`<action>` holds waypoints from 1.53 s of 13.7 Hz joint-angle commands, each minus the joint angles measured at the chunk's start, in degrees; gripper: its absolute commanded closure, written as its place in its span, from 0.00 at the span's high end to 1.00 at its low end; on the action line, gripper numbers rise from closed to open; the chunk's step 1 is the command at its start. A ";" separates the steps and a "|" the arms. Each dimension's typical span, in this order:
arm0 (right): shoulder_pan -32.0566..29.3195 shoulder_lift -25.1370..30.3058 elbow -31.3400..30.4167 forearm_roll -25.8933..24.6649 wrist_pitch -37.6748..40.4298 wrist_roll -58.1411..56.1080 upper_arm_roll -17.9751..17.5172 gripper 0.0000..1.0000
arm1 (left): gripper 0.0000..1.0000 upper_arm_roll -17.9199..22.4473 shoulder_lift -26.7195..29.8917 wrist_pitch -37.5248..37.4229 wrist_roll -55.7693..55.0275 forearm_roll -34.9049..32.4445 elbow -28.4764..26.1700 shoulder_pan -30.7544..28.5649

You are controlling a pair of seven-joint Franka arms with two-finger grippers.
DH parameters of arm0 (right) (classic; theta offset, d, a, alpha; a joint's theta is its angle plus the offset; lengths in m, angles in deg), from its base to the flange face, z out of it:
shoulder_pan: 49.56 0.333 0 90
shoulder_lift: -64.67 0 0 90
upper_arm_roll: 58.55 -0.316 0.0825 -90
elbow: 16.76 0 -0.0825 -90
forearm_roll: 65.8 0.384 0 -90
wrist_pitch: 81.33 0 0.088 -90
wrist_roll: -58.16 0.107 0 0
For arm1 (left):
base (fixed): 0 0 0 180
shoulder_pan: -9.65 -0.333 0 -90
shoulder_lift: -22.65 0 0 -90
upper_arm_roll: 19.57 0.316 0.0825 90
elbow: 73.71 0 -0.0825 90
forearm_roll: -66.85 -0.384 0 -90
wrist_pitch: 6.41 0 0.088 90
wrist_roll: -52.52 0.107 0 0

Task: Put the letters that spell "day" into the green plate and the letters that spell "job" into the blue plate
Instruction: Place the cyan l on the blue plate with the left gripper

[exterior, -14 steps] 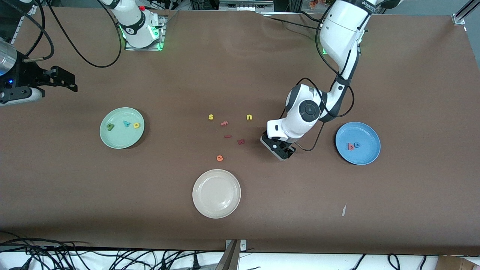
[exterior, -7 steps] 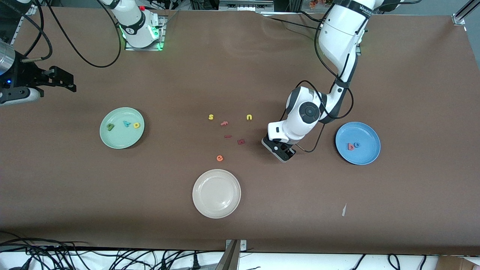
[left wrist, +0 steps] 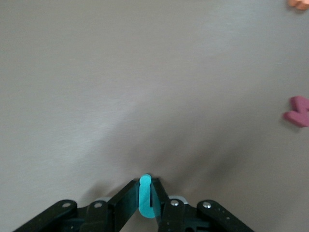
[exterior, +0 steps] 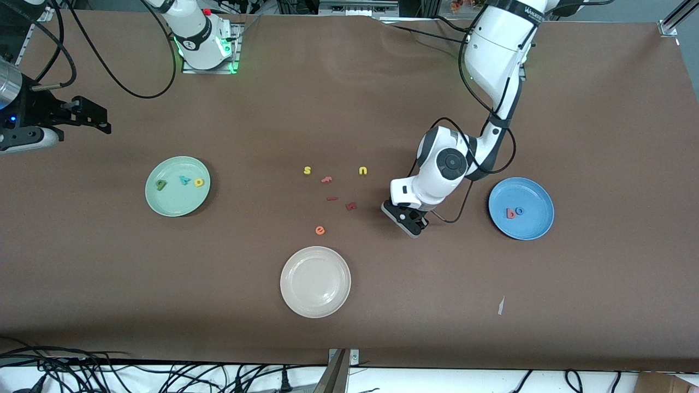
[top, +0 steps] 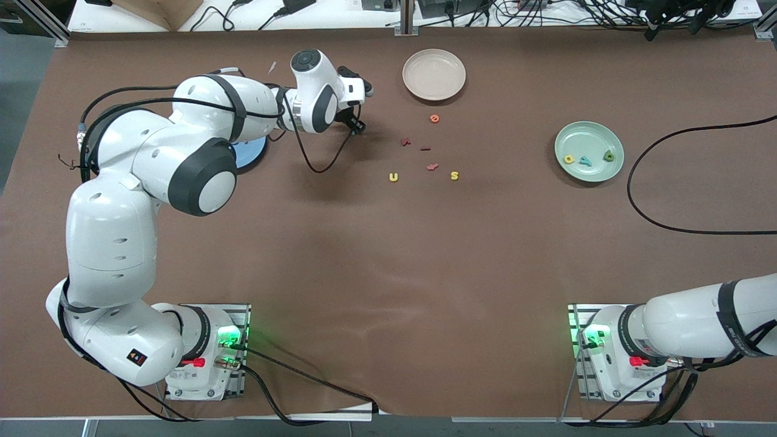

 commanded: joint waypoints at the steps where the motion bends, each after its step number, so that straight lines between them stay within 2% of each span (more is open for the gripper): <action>1: -0.34 0.26 0.33 -0.49 0.38 0.22 -0.36 1.00 | 0.13 0.01 5.37 -3.53 1.56 0.78 -3.16 -4.75; 3: -0.34 0.26 0.33 -0.49 0.46 0.22 -0.53 1.00 | 0.14 -0.52 10.12 -12.29 2.95 0.69 -5.02 -11.50; 5: -0.34 0.26 0.33 -0.49 0.38 0.22 -0.54 1.00 | 0.14 -0.52 13.29 -21.44 10.22 0.34 -5.11 -16.96; 7: -0.34 0.35 0.33 -0.40 0.55 0.22 -0.54 1.00 | 0.14 -0.43 16.89 -27.69 12.81 -0.36 -7.03 -21.71; 10: -0.34 0.35 0.33 -0.23 0.64 0.22 -0.62 1.00 | 0.15 -0.34 21.56 -30.01 12.99 -10.00 -12.21 -25.86; 11: -0.34 0.44 0.33 -0.23 0.73 0.22 -0.71 1.00 | 0.20 -0.25 21.83 -30.01 12.99 -11.33 -13.10 -26.30; 12: -0.34 0.44 0.33 -0.14 0.73 0.22 -0.71 1.00 | 0.40 -0.08 21.75 -29.57 12.90 -11.52 -13.98 -27.09; 13: -0.34 0.35 0.33 -0.05 0.64 0.22 -0.71 1.00 | 0.61 -0.08 21.75 -29.57 12.55 -11.52 -14.51 -27.27; 14: -0.34 0.35 0.33 -0.05 0.73 0.22 -0.62 1.00 | 0.97 -0.08 21.31 -29.57 12.29 -11.52 -14.51 -27.71; 15: -0.34 0.44 0.33 -0.05 0.73 0.22 -0.62 1.00 | 1.00 -0.16 21.04 -29.57 12.72 -11.09 -14.51 -29.02; 18: -0.34 0.44 0.33 -0.05 0.73 0.22 -0.62 1.00 | 1.00 -0.17 21.92 -30.00 12.28 -11.61 -14.77 -28.68; 21: -0.34 0.35 0.24 0.03 0.73 0.22 -0.54 1.00 | 1.00 -0.08 27.70 -27.81 12.11 -11.52 -19.69 -29.29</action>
